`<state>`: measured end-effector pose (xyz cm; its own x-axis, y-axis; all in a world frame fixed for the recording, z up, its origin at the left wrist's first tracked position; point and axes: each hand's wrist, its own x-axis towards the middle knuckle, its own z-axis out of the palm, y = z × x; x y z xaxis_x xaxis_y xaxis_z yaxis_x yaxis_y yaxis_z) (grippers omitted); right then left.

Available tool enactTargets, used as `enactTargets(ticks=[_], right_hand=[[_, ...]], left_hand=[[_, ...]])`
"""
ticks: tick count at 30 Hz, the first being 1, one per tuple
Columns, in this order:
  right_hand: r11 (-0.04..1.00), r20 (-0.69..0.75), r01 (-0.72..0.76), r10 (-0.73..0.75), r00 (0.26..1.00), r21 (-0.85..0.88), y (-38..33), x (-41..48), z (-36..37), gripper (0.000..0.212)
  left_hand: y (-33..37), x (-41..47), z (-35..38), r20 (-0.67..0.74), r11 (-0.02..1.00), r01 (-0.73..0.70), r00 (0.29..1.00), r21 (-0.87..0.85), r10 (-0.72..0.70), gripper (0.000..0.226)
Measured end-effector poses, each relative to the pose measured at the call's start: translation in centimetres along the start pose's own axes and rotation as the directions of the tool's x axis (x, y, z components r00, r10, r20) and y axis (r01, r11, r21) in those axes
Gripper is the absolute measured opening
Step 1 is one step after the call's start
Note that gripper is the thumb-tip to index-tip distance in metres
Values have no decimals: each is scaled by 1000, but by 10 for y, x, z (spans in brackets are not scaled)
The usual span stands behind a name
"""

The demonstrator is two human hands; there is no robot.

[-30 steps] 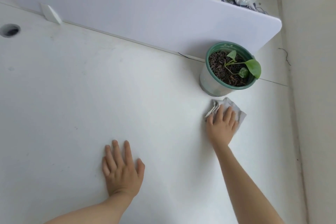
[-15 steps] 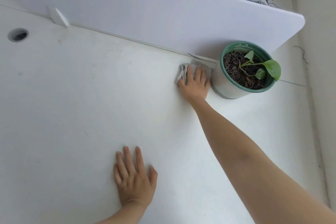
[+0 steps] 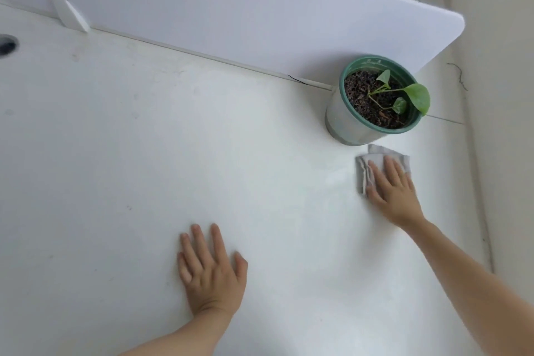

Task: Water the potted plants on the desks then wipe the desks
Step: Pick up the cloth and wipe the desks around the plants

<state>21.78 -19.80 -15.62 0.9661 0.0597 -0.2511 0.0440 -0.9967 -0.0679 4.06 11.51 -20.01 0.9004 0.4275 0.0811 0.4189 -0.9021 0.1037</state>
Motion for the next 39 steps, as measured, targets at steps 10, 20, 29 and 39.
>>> enactTargets(ticks=[10, 20, 29, 39], right_hand=[[922, -78, -300, 327, 942, 247, -138, -20, 14, 73], [977, -95, 212, -208, 973, 29, -125, -124, 41, 43], [885, -118, -430, 453, 884, 175, -97, -168, 29, 31], [502, 69, -353, 499, 864, 790, -138, -235, -13, 24]], left_hand=[[3, 5, -13, 91, 996, 37, 995, -86, -29, 59], [4, 6, -24, 262, 981, 42, 965, -191, 10, 60], [2, 5, -29, 344, 955, 33, 936, -295, 74, 67], [-3, 2, -28, 302, 938, 71, 953, -339, 37, 62]])
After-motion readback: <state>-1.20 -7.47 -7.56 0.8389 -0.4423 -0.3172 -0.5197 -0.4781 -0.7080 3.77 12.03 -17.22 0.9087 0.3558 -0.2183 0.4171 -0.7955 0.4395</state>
